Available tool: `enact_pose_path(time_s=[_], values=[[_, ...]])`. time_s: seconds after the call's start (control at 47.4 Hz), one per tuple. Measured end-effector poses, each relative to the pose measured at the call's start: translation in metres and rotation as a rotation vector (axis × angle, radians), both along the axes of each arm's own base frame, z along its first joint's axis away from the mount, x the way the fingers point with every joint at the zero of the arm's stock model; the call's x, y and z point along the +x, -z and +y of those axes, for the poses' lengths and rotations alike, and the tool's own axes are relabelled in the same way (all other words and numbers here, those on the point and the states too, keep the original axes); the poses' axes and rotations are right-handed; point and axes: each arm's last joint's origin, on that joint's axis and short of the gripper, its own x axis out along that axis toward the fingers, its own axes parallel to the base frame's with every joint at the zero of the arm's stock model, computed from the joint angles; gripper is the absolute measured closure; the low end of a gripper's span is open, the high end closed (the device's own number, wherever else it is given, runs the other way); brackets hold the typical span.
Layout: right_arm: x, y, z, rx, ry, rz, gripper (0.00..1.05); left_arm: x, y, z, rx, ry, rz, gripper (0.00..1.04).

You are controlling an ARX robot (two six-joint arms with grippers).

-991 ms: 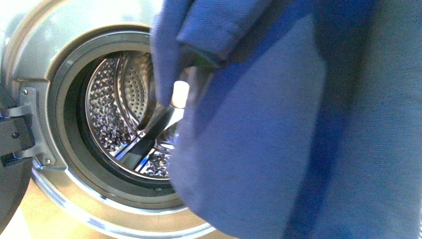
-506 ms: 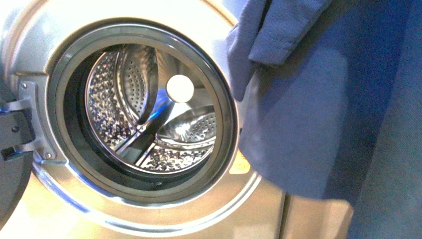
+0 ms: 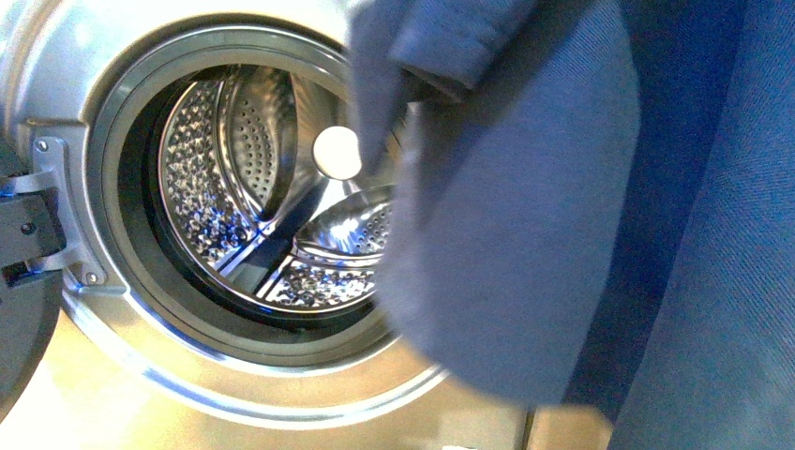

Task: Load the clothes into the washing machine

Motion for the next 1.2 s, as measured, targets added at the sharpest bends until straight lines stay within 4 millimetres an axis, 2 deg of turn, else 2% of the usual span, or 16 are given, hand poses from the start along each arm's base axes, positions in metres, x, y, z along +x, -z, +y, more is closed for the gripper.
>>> enact_pose_path(time_s=[0.401,0.569,0.717,0.907,1.202], values=[[0.0,0.0,0.0,0.0,0.0,0.0,1.02,-0.016,-0.011,-0.047,-0.069,0.214,0.026,0.06],[0.0,0.0,0.0,0.0,0.0,0.0,1.02,-0.018,-0.009,-0.072,-0.045,0.221,0.102,0.06],[0.0,0.0,0.0,0.0,0.0,0.0,1.02,-0.013,-0.004,-0.095,-0.011,0.117,0.114,0.06],[0.0,0.0,0.0,0.0,0.002,0.0,1.02,-0.004,-0.003,-0.124,-0.05,-0.079,0.068,0.06],[0.0,0.0,0.0,0.001,0.003,0.0,1.02,-0.001,-0.018,-0.137,-0.195,-0.342,0.075,0.06]])
